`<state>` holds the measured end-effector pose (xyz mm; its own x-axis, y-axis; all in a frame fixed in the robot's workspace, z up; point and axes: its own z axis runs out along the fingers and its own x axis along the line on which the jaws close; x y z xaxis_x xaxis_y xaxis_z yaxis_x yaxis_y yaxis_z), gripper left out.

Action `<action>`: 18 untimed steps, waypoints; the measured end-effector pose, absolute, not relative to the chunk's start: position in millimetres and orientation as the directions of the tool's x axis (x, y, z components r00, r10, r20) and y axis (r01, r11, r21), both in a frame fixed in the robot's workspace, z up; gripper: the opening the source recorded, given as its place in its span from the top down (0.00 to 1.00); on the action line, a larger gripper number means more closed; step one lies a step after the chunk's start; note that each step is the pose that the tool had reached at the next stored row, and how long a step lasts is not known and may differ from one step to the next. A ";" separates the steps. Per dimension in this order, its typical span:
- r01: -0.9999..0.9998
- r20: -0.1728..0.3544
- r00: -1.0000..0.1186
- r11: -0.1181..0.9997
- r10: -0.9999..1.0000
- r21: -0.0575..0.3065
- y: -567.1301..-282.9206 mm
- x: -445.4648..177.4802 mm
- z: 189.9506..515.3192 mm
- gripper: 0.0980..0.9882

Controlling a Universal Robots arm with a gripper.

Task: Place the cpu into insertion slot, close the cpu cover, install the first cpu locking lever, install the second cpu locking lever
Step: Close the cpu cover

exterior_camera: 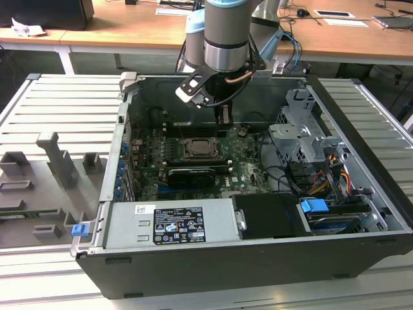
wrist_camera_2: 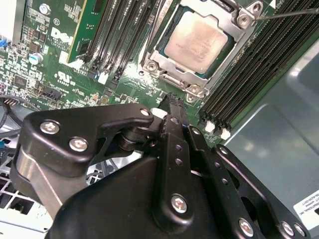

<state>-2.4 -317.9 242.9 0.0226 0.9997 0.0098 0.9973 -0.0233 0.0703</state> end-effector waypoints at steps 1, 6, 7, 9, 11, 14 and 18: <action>0.997 0.010 0.023 -0.023 1.000 0.070 -317.9 -3.5 242.8 0.99; 0.998 0.011 -0.001 0.000 1.000 0.070 -317.9 -9.1 235.1 0.99; 0.997 0.011 -0.016 0.015 1.000 0.070 -317.9 -9.4 233.2 0.99; 0.997 0.011 -0.036 0.035 0.999 0.069 -317.9 -11.8 230.1 0.99; 0.997 0.012 -0.041 0.040 0.999 0.067 -317.8 -13.5 228.4 0.99; 0.997 0.012 -0.045 0.044 0.999 0.064 -316.8 -22.3 226.8 0.99; 0.997 0.012 -0.051 0.050 0.999 0.062 -314.8 -39.5 225.3 0.99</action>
<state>-39.5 -314.8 225.3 -0.0509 0.9986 0.0121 0.9968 0.0501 0.0616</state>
